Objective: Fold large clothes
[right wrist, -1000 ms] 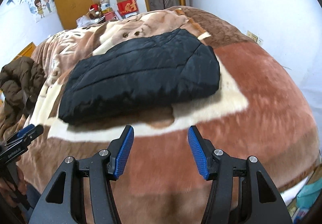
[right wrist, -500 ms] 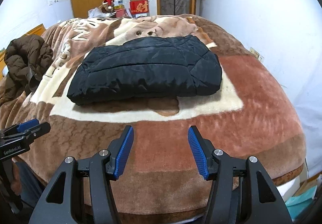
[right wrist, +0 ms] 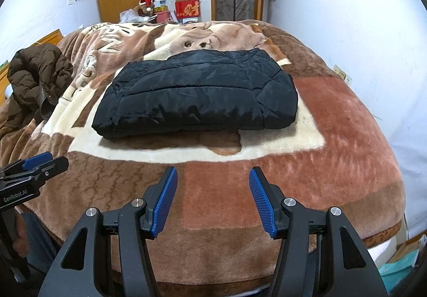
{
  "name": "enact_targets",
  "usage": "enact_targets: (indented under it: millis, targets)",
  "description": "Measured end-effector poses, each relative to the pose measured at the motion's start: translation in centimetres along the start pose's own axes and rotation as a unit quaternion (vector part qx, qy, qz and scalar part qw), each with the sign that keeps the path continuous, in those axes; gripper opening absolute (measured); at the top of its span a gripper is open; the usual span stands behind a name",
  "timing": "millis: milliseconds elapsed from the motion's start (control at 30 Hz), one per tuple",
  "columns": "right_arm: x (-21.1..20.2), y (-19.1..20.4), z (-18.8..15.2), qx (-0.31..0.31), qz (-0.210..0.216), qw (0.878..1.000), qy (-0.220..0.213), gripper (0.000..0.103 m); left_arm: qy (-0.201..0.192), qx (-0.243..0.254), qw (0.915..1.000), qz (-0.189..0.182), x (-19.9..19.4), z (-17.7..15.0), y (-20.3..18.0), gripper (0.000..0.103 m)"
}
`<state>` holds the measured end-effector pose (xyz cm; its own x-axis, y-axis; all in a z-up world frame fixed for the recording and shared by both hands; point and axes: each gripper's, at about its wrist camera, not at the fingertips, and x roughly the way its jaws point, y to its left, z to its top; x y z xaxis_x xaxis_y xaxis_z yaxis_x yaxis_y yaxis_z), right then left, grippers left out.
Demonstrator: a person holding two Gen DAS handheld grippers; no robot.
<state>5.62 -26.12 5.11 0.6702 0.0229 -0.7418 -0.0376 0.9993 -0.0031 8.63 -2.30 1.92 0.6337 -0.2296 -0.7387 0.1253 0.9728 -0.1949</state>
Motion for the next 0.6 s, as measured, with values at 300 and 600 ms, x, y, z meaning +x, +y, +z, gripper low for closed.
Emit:
enact_targets:
  millis: [300, 600]
  targets:
    - [0.13, -0.02, -0.03, 0.0, -0.001, 1.0, 0.001, 0.057, 0.001, -0.002, 1.0, 0.003, -0.06, 0.0, -0.27, 0.072]
    - [0.29, -0.18, -0.15, 0.001, -0.001, 1.0, 0.005, 0.057, 0.004, -0.002, 1.0, 0.001, 0.01, -0.11, -0.47, 0.072]
